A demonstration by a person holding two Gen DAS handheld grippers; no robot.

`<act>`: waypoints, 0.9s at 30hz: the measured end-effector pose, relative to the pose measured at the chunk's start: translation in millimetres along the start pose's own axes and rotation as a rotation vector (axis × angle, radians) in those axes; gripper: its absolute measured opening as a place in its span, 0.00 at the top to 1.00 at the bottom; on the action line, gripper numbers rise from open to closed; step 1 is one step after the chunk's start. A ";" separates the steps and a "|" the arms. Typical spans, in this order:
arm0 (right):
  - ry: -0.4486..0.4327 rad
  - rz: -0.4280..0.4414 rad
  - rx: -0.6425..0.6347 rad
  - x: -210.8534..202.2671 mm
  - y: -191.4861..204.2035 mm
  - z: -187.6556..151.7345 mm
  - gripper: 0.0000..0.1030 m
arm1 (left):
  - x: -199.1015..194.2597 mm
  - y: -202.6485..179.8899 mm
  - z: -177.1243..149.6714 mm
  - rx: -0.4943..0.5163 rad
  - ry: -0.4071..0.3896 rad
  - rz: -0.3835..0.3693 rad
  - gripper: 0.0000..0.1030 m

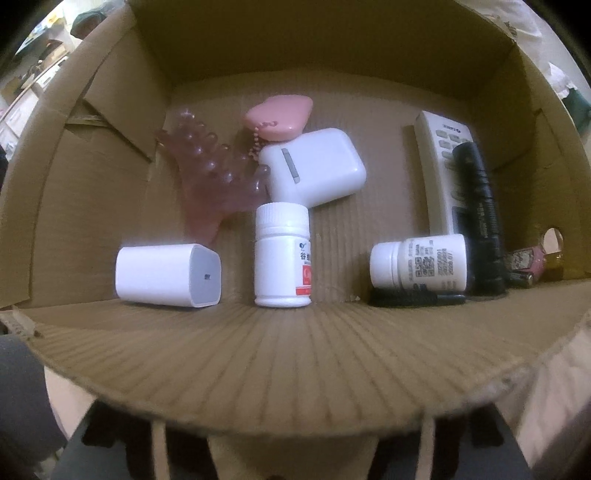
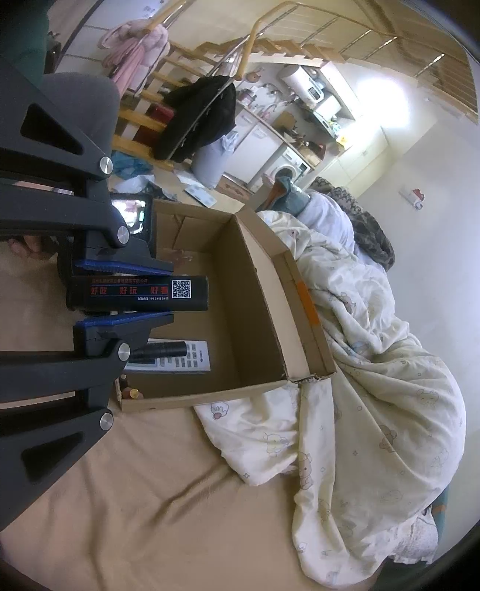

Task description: Organize rigid objects

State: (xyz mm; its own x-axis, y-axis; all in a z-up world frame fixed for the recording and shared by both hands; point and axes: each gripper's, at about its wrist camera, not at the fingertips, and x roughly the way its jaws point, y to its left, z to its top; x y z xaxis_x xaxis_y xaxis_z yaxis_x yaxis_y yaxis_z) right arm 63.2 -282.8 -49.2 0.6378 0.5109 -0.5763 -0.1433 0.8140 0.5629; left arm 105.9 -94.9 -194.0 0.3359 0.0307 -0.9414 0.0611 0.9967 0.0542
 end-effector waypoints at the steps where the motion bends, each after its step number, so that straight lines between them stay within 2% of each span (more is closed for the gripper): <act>1: 0.001 -0.004 -0.001 0.0 -0.2 -0.4 0.80 | -1.3 1.2 -0.5 0.003 0.001 -0.001 0.61; 9: 0.010 -0.042 -0.002 2.3 0.3 -1.1 0.80 | -18.8 7.7 -6.4 0.018 0.001 -0.010 0.61; 15: 0.020 -0.070 -0.014 5.1 3.0 -3.0 0.80 | -52.1 17.7 -16.8 0.029 -0.011 -0.022 0.61; 19: 0.026 -0.083 -0.018 6.6 4.4 -3.8 0.80 | -94.8 26.8 -16.9 0.056 -0.084 -0.070 0.61; 23: 0.038 -0.087 -0.006 10.2 3.2 -1.9 0.80 | -134.6 34.8 -9.8 0.088 -0.173 -0.087 0.61; 25: 0.045 -0.072 0.014 12.3 2.4 0.7 0.80 | -143.2 43.9 14.8 0.084 -0.208 -0.090 0.61; 27: 0.048 -0.082 0.007 15.5 4.9 4.8 0.80 | -151.2 46.8 24.2 0.076 -0.237 -0.097 0.61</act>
State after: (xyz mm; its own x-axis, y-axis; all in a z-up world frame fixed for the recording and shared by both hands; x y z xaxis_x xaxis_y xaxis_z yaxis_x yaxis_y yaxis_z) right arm 76.0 -272.2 -52.6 0.6102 0.4551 -0.6485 -0.0863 0.8518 0.5166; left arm 80.8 -54.7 -41.1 0.5356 -0.0919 -0.8394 0.1713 0.9852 0.0014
